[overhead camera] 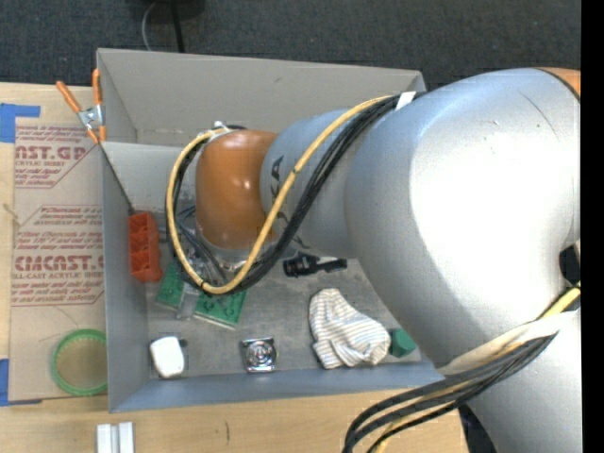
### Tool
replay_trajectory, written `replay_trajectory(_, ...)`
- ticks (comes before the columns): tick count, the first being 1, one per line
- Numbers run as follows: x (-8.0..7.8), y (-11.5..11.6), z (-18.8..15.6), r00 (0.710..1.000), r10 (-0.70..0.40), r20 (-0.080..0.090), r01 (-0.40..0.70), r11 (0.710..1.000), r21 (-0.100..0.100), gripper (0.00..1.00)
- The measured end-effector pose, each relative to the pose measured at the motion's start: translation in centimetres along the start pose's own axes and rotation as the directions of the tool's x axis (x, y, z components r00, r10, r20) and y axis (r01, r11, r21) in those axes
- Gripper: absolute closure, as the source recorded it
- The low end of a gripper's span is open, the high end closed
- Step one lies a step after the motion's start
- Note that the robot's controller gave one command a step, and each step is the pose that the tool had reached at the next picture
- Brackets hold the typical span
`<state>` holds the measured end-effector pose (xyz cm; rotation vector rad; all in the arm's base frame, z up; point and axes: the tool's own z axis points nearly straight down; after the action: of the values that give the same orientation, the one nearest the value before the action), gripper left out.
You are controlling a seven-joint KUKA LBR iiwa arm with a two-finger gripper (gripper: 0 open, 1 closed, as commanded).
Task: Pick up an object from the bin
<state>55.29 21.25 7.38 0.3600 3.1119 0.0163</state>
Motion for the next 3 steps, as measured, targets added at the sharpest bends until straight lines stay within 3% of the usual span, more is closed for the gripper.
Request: replay_trajectory(3, 0.1, -1.6, -2.1, 0.998, 0.062, 0.0, -0.062, 0.998, -0.001, 1.0)
